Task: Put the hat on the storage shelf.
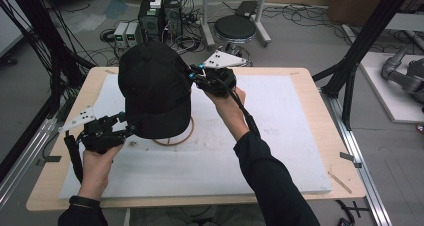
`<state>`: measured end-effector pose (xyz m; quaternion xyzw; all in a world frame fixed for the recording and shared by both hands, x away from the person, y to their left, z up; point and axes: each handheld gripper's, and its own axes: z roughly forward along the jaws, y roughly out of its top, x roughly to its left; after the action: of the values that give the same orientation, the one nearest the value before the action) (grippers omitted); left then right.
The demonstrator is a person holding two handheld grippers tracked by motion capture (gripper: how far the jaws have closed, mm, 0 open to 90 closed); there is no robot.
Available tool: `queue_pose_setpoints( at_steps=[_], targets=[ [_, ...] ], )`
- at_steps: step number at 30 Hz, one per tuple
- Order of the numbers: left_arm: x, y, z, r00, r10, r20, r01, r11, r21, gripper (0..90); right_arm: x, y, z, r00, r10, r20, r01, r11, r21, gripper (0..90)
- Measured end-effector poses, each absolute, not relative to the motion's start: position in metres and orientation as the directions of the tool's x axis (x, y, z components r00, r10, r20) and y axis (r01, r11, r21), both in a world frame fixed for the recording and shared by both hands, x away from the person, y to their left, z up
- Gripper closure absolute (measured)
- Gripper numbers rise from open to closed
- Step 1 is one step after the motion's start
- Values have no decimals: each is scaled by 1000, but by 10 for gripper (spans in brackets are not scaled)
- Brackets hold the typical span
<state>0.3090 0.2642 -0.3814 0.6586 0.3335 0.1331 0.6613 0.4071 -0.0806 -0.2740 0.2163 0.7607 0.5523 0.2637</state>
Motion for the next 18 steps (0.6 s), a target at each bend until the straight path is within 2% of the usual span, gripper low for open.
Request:
queue_pose_setpoints(
  at_steps=[11, 18],
  targets=[
    [306, 261, -384, 728, 656, -198, 281, -22, 959, 343, 407, -85, -278, -763, 619, -186, 64, 358, 931, 822],
    [310, 254, -386, 725, 656, -209, 280, -4, 960, 367, 408, -89, -286, -758, 630, -167, 84, 348, 934, 817]
  ],
)
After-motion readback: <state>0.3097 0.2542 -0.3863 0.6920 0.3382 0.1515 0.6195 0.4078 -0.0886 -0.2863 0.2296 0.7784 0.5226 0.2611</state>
